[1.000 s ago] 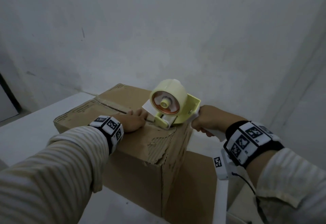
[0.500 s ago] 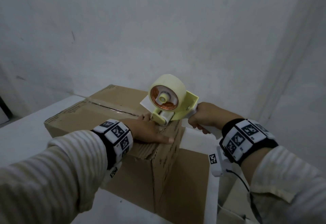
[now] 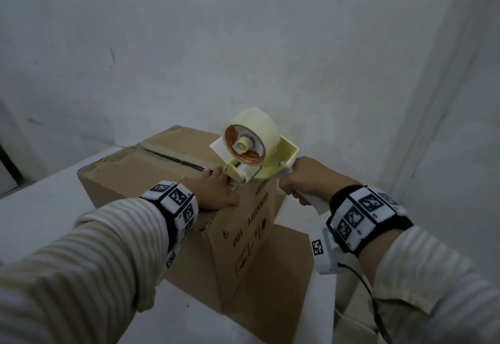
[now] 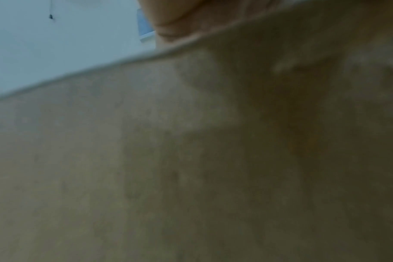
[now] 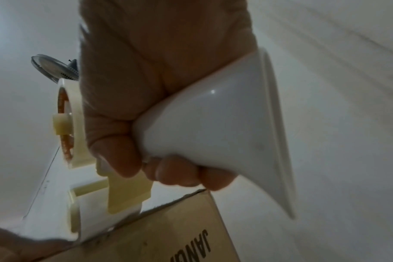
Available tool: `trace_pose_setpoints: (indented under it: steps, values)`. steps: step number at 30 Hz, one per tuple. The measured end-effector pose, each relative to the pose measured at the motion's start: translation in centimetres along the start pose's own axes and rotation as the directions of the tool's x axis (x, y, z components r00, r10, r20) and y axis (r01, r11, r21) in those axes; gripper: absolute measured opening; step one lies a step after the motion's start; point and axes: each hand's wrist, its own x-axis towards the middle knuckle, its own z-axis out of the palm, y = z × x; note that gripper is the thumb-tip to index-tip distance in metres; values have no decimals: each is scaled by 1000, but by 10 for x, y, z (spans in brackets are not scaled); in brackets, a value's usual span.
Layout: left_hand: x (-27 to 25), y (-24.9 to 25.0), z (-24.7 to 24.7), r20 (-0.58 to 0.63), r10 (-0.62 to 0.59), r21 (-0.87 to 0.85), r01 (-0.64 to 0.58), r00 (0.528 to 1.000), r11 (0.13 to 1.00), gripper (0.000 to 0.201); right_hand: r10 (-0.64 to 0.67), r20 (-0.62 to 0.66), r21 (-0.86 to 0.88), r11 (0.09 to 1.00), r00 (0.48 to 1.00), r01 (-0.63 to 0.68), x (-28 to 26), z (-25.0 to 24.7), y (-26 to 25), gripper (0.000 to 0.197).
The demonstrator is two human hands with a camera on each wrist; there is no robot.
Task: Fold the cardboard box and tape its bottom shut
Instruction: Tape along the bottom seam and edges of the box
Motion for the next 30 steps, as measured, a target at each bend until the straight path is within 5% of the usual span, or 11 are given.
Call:
trace_pose_setpoints:
  steps: [17,30]
  values:
    - [-7,10,-8,-14,5,13,-5,1000,1000,79,96,-40,25,995,995,-95,-34,-13,25,23]
    - [-18,18,-2,-50,164,148,-155,985,977,54,225,-36,251,945,974,-209,-38,24,37,23]
